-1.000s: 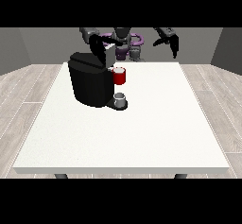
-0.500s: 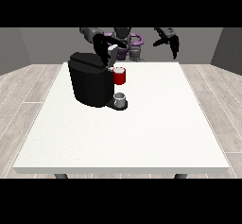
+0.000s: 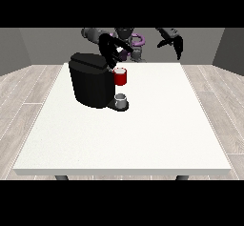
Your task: Insert the coffee pod into the coffee machine and close the lid
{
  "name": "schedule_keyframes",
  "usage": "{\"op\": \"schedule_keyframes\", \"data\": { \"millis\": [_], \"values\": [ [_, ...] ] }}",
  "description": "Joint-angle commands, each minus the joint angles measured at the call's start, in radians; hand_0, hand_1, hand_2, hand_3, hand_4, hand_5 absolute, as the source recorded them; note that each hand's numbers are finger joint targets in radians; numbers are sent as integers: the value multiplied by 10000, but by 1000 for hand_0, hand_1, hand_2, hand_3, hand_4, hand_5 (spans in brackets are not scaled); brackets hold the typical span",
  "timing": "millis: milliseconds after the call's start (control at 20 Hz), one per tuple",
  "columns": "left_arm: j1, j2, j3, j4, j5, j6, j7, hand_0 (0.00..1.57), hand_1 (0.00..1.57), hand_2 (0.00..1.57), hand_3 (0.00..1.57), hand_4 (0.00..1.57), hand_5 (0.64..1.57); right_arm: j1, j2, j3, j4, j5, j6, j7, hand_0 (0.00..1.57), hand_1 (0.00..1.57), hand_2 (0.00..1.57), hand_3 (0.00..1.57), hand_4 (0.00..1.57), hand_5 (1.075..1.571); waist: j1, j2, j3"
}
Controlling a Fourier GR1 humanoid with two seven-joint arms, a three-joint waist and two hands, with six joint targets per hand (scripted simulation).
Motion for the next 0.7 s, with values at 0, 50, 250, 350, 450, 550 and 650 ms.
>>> {"op": "schedule_keyframes", "data": {
  "millis": [0,50,250,350,450,550,650],
  "values": [
    [-82,-150,-216,32,-86,-4,33,0,0,0,0,424,1571,-931,740,779,-610,-12,357,-1085,0,0,0,0,146,1571,1027,49,-293],
    [-193,-250,-321,-29,2,-107,94,0,0,0,0,418,1571,-916,634,782,-732,39,390,-1007,0,0,0,0,87,1571,1118,61,-290],
    [-602,-125,-402,-209,27,-303,78,0,0,0,0,368,1571,-1248,-100,362,-1161,113,356,-231,0,0,0,0,0,1571,2000,557,-280],
    [-738,-205,-582,28,-182,-248,-110,0,0,0,0,395,1571,-1574,-148,386,-1572,164,306,382,0,0,0,0,0,1571,2142,778,-299],
    [-808,-204,-490,13,74,-422,-3,0,0,0,0,418,1571,-1356,-303,295,-1874,-10,564,601,0,0,0,0,0,1571,2269,720,-285],
    [-1010,-402,-599,45,81,-372,-116,0,0,0,0,362,1571,-1455,-268,354,-2163,76,438,532,0,0,0,0,0,1571,2373,1022,-290],
    [-1163,-224,-691,-90,154,-702,-11,0,0,0,0,254,1571,-1940,-218,195,-1878,78,215,273,0,0,0,0,0,1571,2822,1369,-296]
  ]
}}
